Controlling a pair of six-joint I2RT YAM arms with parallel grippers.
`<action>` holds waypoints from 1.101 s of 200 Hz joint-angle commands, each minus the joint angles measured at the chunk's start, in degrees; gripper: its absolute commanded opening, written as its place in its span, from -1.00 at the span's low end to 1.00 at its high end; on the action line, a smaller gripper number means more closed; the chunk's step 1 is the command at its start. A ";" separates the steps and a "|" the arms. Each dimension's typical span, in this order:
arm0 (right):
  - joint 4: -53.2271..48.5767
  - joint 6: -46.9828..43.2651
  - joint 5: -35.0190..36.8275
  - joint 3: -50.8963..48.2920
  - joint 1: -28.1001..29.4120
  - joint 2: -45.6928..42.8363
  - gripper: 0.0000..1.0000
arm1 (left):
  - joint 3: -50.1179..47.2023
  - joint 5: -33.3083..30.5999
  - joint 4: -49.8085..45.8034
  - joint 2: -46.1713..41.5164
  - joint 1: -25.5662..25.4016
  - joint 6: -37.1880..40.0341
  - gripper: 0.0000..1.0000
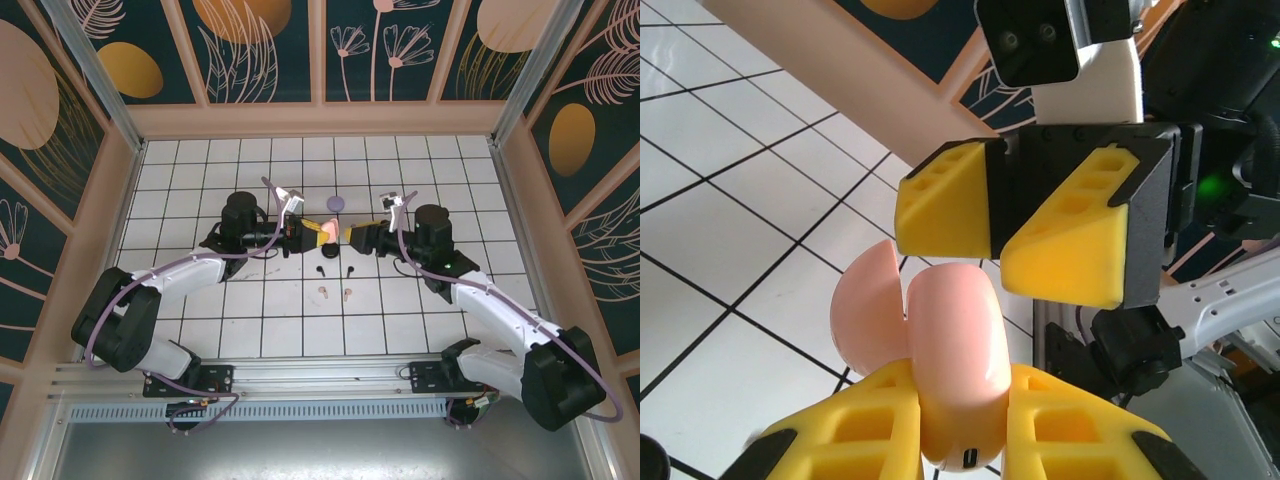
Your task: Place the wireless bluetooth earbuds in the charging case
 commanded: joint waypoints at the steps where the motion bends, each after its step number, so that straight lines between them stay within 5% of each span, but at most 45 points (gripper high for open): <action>1: 2.64 0.67 -3.51 0.84 -0.23 1.15 0.10 | 1.68 2.97 3.96 0.15 -0.24 -1.80 -1.00; 133: 4.42 0.93 -3.51 3.80 1.69 5.52 -0.03 | 1.36 3.39 5.41 0.24 -0.24 -2.92 -1.00; 220: 4.94 1.02 -2.55 4.01 2.22 7.25 -0.28 | 1.73 3.55 5.86 0.33 -0.24 -3.34 -1.00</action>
